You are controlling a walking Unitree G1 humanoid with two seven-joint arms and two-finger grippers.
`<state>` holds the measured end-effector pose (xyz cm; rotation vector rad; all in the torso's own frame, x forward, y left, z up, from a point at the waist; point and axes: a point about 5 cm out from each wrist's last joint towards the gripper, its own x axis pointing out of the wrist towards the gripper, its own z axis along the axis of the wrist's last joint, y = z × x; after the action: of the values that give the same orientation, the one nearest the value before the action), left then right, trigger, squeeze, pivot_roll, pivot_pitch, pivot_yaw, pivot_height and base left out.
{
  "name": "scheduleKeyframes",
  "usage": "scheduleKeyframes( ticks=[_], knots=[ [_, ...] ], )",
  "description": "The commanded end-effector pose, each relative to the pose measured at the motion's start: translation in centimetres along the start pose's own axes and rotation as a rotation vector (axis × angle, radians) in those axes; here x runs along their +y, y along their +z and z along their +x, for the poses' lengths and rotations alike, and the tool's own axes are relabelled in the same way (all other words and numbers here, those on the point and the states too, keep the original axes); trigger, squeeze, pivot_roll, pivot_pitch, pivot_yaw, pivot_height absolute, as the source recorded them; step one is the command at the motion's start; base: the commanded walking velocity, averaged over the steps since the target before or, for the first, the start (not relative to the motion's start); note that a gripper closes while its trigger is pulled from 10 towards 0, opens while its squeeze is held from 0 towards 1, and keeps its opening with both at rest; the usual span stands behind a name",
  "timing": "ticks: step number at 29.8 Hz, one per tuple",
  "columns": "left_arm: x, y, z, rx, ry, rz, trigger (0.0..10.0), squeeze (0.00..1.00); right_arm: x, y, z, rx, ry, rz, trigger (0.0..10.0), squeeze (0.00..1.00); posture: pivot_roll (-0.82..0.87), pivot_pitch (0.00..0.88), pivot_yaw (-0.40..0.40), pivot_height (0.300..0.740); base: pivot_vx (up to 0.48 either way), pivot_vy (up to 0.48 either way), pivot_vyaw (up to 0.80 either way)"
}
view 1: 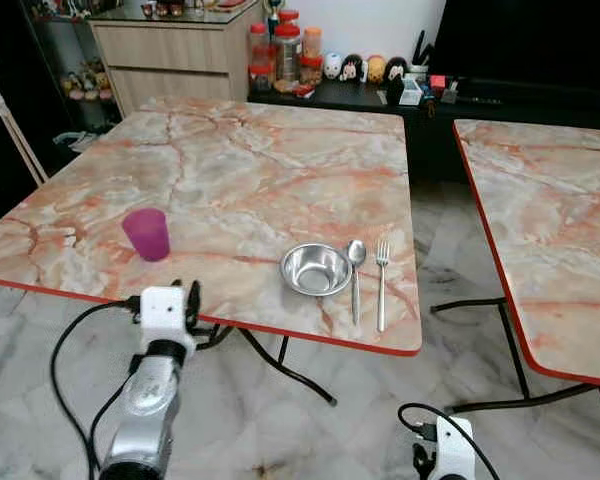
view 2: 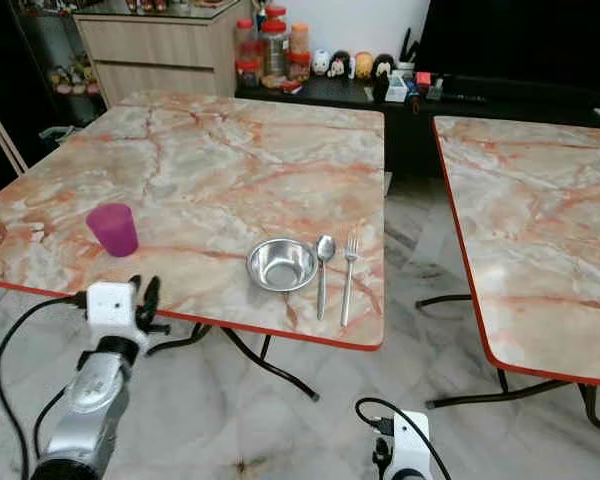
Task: Setting the table
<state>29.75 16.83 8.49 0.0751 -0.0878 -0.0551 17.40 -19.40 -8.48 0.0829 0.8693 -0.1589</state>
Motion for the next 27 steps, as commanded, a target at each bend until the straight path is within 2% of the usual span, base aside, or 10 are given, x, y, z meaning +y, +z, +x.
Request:
scheduleKeyframes(
  ticks=[1, 3, 4, 5, 14, 18, 19, 20, 24, 27],
  knots=[
    [-1.1, 0.5, 0.9, 0.006, -0.056, 0.009, 10.0, 0.00, -0.1, 0.0, 0.0, -0.005, -0.012, 0.019, 10.0, 0.00, 0.03, 0.000, 0.002, 0.740, 0.000, 0.000, 0.00],
    [-1.4, 0.6, 1.2, 0.009, -0.067, 0.013, 10.0, 0.00, -0.1, 0.0, 0.0, -0.004, -0.013, 0.020, 10.0, 0.00, 0.03, 0.000, 0.002, 0.740, 0.000, 0.000, 0.00],
    [-2.0, 1.0, 1.6, 0.002, -0.089, -0.001, 10.0, 0.54, 0.0, 0.0, 0.0, -0.004, -0.014, 0.021, 10.0, 0.00, 0.03, 0.000, 0.003, 0.740, 0.000, 0.000, 0.00],
    [-2.3, 1.1, 2.0, 0.011, -0.103, -0.016, 10.0, 1.00, 0.0, 0.0, 0.0, -0.004, -0.014, 0.022, 10.0, 0.00, 0.03, 0.000, 0.004, 0.740, 0.000, 0.000, 0.00],
    [-5.4, 2.8, 4.4, 0.025, -0.231, -0.050, 10.0, 1.00, 0.1, 0.2, 0.1, -0.008, -0.016, 0.029, 10.0, 0.00, 0.03, 0.000, 0.004, 0.740, 0.000, 0.000, 0.00],
    [-6.7, 3.3, 6.0, 0.091, -0.261, -0.076, 10.0, 1.00, 0.0, 0.3, 0.1, -0.011, -0.021, 0.033, 10.0, 0.00, 0.02, 0.000, 0.009, 0.740, 0.000, 0.000, 0.00],
    [-7.0, 3.4, 6.2, 0.095, -0.277, -0.080, 10.0, 0.20, 0.0, 0.2, 0.1, -0.010, -0.021, 0.033, 10.0, 0.00, 0.02, 0.000, 0.010, 0.740, 0.000, 0.000, 0.00],
    [-7.4, 3.6, 6.5, 0.102, -0.290, -0.082, 10.0, 0.00, 0.0, 0.2, 0.1, -0.009, -0.022, 0.033, 10.0, 0.00, 0.01, 0.000, 0.012, 0.740, 0.000, 0.000, 0.00],
    [-7.7, 3.9, 7.1, 0.127, -0.305, -0.098, 10.0, 0.00, 0.0, 0.1, 0.0, -0.008, -0.024, 0.036, 10.0, 0.00, 0.00, 0.000, 0.015, 0.740, 0.000, 0.000, 0.00],
    [-8.0, 3.4, 7.6, 0.206, -0.318, -0.061, 10.0, 0.00, -0.1, 0.1, 0.0, -0.008, -0.027, 0.038, 10.0, 0.00, 0.00, 0.000, 0.018, 0.740, 0.000, 0.000, 0.00]
  ],
)
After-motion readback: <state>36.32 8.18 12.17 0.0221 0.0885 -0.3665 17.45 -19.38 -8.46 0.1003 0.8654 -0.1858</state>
